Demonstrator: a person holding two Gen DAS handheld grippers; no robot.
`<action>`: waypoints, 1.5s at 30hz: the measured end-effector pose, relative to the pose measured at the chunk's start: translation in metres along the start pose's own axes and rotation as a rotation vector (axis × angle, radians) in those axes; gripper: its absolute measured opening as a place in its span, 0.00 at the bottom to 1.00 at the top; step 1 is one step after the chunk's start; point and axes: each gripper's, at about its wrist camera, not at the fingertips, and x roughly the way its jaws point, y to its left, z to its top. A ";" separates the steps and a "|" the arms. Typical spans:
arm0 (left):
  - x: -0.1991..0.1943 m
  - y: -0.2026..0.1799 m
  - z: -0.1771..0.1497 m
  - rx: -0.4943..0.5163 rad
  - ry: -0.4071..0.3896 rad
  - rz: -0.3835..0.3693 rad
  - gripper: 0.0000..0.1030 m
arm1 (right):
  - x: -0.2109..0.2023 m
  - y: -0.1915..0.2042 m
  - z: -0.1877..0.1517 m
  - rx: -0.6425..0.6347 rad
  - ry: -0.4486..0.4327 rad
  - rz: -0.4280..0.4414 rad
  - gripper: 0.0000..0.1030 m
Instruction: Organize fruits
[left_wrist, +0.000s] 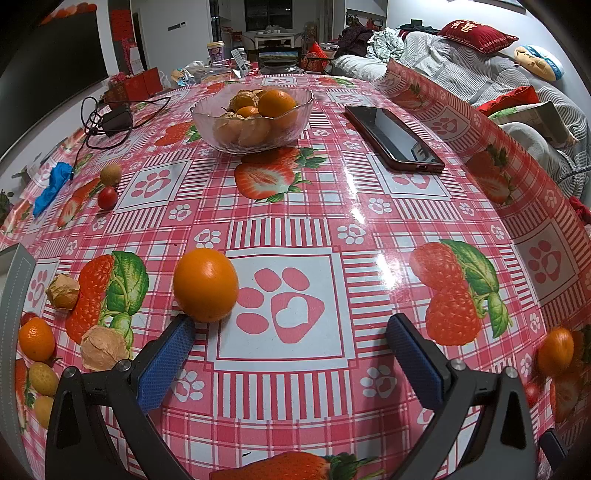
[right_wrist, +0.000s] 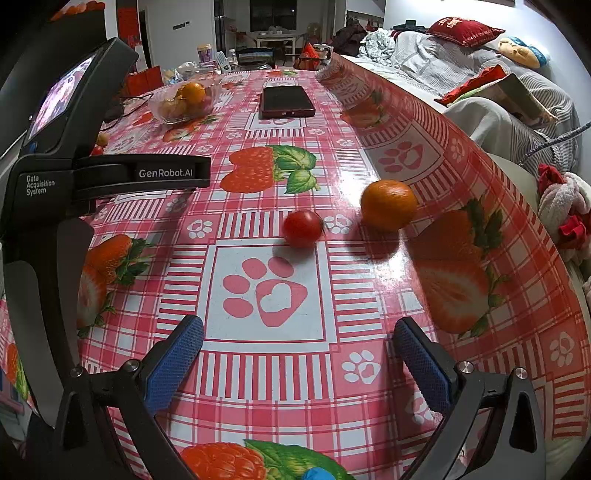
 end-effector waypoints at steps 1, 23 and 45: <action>0.000 0.000 0.000 0.000 0.000 0.000 1.00 | 0.000 0.000 0.000 0.001 -0.002 0.000 1.00; 0.000 0.000 0.000 0.009 0.001 -0.006 1.00 | -0.002 0.001 -0.003 -0.001 -0.040 0.002 1.00; -0.005 0.002 -0.005 0.057 0.007 -0.041 1.00 | -0.001 0.001 -0.003 0.008 -0.050 -0.003 1.00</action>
